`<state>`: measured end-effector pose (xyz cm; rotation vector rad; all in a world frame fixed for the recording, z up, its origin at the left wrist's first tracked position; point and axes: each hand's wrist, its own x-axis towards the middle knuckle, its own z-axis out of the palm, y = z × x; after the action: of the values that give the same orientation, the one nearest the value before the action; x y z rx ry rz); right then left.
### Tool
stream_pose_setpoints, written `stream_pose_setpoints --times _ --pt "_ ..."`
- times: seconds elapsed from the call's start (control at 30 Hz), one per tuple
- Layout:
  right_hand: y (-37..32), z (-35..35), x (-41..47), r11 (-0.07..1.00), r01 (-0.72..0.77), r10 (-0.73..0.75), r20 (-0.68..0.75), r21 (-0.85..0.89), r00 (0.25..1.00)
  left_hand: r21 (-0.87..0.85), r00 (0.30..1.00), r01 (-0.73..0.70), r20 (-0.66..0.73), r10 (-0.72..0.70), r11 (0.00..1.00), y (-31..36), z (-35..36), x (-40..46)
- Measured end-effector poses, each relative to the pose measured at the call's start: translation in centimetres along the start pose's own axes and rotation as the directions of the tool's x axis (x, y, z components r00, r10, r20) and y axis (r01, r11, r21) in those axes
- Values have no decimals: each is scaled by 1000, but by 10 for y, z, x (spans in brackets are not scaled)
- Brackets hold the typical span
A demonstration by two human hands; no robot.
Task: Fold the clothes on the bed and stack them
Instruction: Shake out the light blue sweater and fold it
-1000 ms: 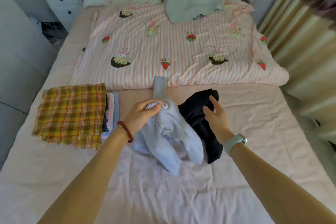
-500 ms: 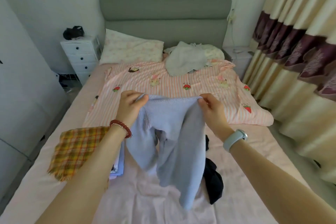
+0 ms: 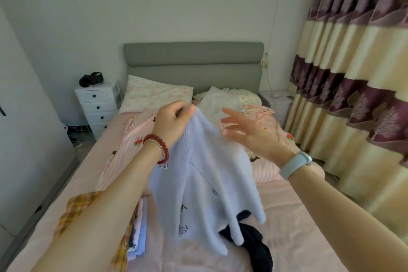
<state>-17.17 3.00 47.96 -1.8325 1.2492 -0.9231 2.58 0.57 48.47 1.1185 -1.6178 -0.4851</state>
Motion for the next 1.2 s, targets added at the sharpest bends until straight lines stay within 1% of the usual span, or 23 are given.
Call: stream_pose_setpoints --times 0.03,0.07,0.1,0.2,0.3,0.33,0.4,0.43,0.47,0.53,0.57,0.63,0.67,0.7,0.73,0.8,0.83,0.9,0.93,0.97,1.07,1.13,1.2 --pt "-2 6 0 999 -1 -1 38 53 999 -21 1000 1 13 -1 1000 6 5 3" --pt "-4 13 0 995 4 -8 37 97 999 -37 1000 10 18 -10 999 12 11 6" --pt "-4 18 2 995 15 -15 0 103 1000 -47 999 31 15 -31 998 17 15 9" --pt "-6 20 8 998 60 -54 -191 26 980 -143 993 114 27 -112 983 16 19 11" --pt "-11 9 12 993 108 -95 -224 46 970 -322 959 259 195 -204 911 -1 10 4" --pt "-12 6 13 992 121 -110 -217 41 970 -364 937 317 266 -229 876 -10 6 -1" --pt "-14 2 17 990 134 -120 -216 49 969 -327 883 377 408 -230 867 -29 -3 -12" --pt "-14 0 19 989 136 -121 -224 53 967 -306 835 421 497 -234 854 -37 -5 -18" --pt "-13 -2 22 989 137 -121 -241 54 963 -283 762 497 594 -257 820 -45 -6 -25" --pt "-10 -7 31 989 137 -117 -302 47 946 -195 628 596 717 -301 779 -55 -2 -37" --pt "-8 -11 36 990 136 -117 -347 31 931 -139 615 582 720 -322 801 -57 1 -39" --pt "-1 -21 41 994 103 -110 -427 -40 898 -139 702 565 599 -386 813 -55 3 -31" --pt "4 -25 43 995 75 -99 -443 -72 891 -192 746 563 536 -394 804 -49 3 -22" --pt "7 -29 42 995 51 -84 -435 -88 896 -243 793 529 484 -371 813 -42 3 -12" --pt "9 -31 40 996 36 -67 -402 -86 913 -236 834 468 435 -338 852 -32 2 -2" --pt "7 -28 33 997 66 -73 -258 -35 963 -132 893 325 370 -257 937 -7 8 17" --pt "3 -24 29 995 102 -101 -152 -2 983 -113 910 286 343 -232 952 3 14 25" --pt "0 -12 22 984 176 -176 17 28 984 -143 930 282 283 -234 949 20 24 37" --pt "1 -7 22 981 192 -193 29 33 981 -171 931 299 267 -248 939 27 27 42" --pt "1 -3 23 981 191 -191 -7 35 982 -206 927 309 282 -247 928 34 29 46" --pt "-5 -6 29 982 191 -187 -230 -4 955 -292 891 319 416 -181 901 52 25 54" --pt "-8 -11 33 976 217 -214 -301 -22 930 -349 891 302 434 -133 887 53 18 56" --pt "-15 -18 36 969 245 -245 -330 -42 912 -368 910 229 411 -64 901 43 11 50"
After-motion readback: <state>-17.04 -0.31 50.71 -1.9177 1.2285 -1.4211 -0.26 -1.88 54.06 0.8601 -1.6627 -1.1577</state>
